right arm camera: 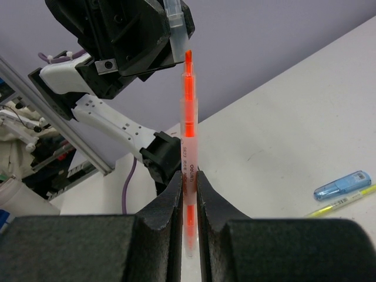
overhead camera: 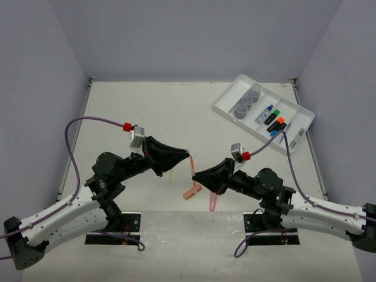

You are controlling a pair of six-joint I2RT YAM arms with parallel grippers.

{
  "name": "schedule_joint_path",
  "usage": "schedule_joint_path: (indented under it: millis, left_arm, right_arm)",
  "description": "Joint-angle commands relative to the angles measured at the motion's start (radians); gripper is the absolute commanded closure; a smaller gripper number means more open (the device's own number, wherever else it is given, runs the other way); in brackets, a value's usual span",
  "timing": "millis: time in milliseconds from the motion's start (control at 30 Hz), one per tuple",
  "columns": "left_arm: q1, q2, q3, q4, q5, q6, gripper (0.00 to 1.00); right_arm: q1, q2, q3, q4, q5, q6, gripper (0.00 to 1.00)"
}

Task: Sort the stationery into containers
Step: Close the pen cap on the pen.

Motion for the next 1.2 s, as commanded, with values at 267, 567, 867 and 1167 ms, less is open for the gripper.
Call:
schedule_joint_path:
  millis: [267,567,867,1167]
  left_arm:
    - [0.003,0.002,0.065,0.035,-0.013,-0.001,1.0]
    - [0.002,0.01,0.076,0.04,-0.014,-0.003,1.0]
    - [0.003,0.027,0.068,0.063,0.009,-0.018,1.0]
    - [0.002,0.042,0.077,0.074,0.032,-0.023,1.0]
  right_arm:
    - [0.024,0.014,0.053,0.035,-0.005,-0.02,1.0]
    - [0.033,0.004,0.051,0.033,0.012,-0.021,1.0]
    - [0.033,-0.01,0.076,0.009,0.04,-0.045,1.0]
    - [0.033,-0.003,0.096,-0.005,0.067,-0.056,1.0]
